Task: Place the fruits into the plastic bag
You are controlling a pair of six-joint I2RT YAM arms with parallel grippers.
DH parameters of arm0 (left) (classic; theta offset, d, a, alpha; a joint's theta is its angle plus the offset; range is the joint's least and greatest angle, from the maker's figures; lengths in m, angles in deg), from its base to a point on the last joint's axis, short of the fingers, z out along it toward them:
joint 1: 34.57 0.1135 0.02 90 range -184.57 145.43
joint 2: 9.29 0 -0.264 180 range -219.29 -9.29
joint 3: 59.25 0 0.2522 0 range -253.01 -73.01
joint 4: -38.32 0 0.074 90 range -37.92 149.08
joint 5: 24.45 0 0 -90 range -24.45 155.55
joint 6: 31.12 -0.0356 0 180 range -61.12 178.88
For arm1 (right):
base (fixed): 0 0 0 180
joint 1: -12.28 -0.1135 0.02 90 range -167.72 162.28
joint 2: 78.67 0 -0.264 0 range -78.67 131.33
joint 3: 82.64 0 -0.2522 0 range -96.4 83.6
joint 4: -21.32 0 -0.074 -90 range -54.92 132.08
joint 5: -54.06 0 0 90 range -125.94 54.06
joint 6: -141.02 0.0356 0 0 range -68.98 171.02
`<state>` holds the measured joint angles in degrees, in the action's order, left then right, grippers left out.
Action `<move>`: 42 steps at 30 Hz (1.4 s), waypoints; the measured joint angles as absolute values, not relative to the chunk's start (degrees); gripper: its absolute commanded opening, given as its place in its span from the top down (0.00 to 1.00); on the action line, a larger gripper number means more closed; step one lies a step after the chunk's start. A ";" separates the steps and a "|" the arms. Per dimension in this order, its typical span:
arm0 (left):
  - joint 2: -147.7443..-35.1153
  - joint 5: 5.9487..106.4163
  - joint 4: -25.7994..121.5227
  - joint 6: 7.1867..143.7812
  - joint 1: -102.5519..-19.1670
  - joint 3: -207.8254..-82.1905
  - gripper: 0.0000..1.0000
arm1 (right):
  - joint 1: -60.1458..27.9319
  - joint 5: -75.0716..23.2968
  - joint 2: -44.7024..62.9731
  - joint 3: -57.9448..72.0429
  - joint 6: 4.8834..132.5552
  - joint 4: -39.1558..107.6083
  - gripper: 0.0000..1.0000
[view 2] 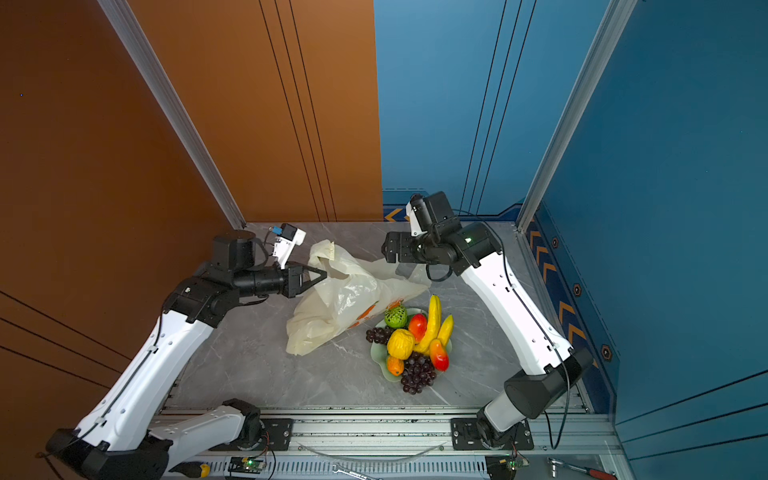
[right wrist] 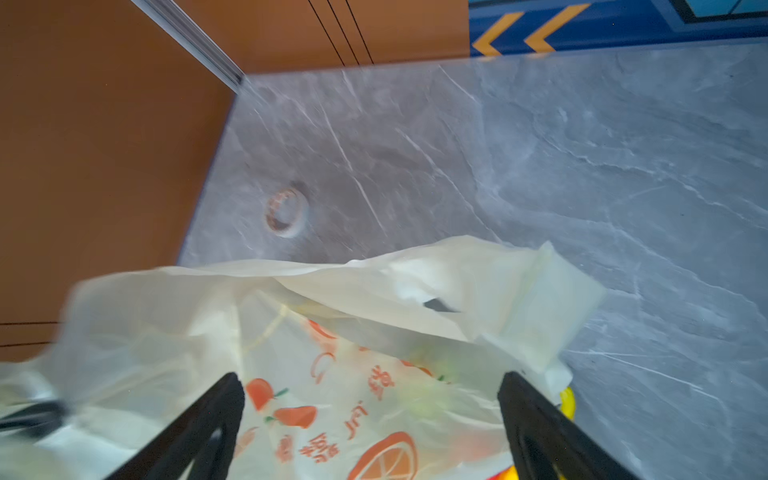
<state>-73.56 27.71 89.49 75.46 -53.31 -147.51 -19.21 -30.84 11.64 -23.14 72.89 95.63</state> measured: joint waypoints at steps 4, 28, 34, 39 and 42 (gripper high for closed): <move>-73.58 27.31 89.97 75.11 -53.33 -147.16 1.00 | -18.42 -35.10 14.83 -21.34 66.68 98.21 0.05; -74.37 26.40 90.91 74.71 -53.33 -147.16 1.00 | -11.84 -37.61 23.72 -20.27 53.33 92.24 0.25; -75.09 26.22 90.93 74.73 -53.18 -147.16 1.00 | -12.52 -36.96 25.87 -21.93 52.80 87.89 0.78; -75.35 26.27 90.91 74.91 -52.04 -147.16 1.00 | -13.02 -37.26 25.54 -22.20 53.41 86.54 1.00; -75.35 26.53 90.74 75.96 -51.21 -147.18 0.59 | -13.39 -39.19 23.53 -22.17 55.01 86.41 1.00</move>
<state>-75.35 26.53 90.74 75.96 -51.21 -147.18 -13.39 -39.19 23.53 -22.17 55.01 86.41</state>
